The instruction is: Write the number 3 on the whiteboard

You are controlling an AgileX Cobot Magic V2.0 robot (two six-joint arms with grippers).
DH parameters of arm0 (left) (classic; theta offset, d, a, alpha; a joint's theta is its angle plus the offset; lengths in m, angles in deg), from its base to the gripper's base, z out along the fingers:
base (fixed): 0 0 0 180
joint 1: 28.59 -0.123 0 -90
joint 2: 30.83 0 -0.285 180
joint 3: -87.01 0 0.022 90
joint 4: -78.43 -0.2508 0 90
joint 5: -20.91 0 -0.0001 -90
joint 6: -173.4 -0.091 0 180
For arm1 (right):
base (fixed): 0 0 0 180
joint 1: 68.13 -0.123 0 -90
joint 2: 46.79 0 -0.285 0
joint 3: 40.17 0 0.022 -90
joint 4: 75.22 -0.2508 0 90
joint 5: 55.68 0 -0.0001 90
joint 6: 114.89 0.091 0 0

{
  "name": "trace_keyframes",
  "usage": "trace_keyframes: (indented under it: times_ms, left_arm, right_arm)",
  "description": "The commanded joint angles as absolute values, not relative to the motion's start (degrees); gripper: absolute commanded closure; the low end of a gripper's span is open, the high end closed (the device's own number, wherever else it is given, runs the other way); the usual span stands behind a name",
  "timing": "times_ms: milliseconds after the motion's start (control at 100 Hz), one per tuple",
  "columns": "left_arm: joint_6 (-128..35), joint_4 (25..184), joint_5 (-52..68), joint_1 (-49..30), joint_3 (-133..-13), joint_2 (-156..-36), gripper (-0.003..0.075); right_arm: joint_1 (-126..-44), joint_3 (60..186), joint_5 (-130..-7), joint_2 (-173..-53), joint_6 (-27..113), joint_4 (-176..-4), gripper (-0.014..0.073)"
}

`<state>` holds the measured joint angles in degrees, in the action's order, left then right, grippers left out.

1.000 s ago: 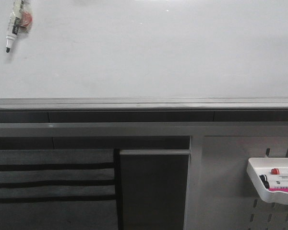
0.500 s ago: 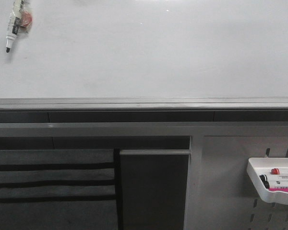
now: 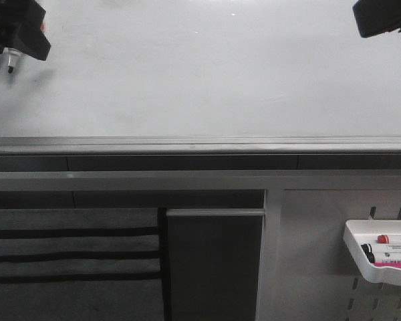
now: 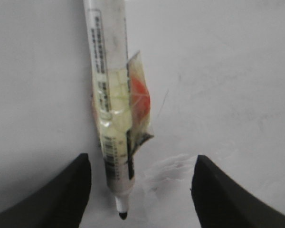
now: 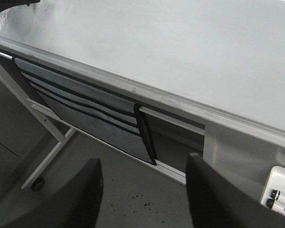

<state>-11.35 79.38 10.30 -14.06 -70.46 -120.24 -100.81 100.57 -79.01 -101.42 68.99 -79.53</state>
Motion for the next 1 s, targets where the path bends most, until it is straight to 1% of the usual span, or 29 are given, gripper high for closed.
trace_keyframes:
  times_ms: [0,100,160,260,310,450,580,690,790,990]
  left_arm:
    - [-11.34,79.11,16.69,-13.57,-72.76,-119.96,0.0303]
    - [-11.34,79.11,17.69,-13.57,-72.76,-120.9,0.0305]
    - [-11.34,79.11,18.22,-13.57,-72.76,-121.03,0.0331]
    - [-11.34,79.11,18.81,-13.57,-72.76,-121.03,0.0415]
    - [-11.34,79.11,18.67,-13.57,-72.76,-121.03,0.0472]
    - [-11.34,79.11,18.42,-13.57,-72.76,-121.03,0.0601]
    - [-11.34,79.11,16.12,-13.57,-72.76,-119.73,0.0685]
    - [-11.66,78.99,11.05,-13.57,-72.76,-116.38,0.0737]
    - [-16.81,78.99,4.32,-12.88,-73.03,-112.37,0.0741]
    - [-32.5,81.2,-19.59,-6.49,-77.56,-107.25,0.0741]
  right_arm:
    - [-100.87,102.61,-74.49,-101.24,68.19,-79.51,0.025]
    - [-100.87,102.61,-74.49,-101.24,68.19,-79.51,0.025]
    - [-100.87,102.61,-74.49,-101.24,68.19,-79.51,0.025]
    - [-100.87,102.61,-74.49,-101.24,68.19,-79.51,0.025]
    - [-100.87,102.61,-74.49,-101.24,68.19,-79.51,0.025]
    - [-100.87,102.61,-74.49,-101.24,68.19,-79.51,0.025]
    - [-100.87,102.61,-74.31,-101.24,68.19,-79.51,0.025]
    - [-100.87,102.78,-74.26,-101.12,68.19,-79.51,0.025]
    - [-100.87,104.81,-76.77,-101.28,68.29,-79.51,0.025]
    - [-100.87,114.11,-88.17,-106.17,66.24,-79.19,0.025]
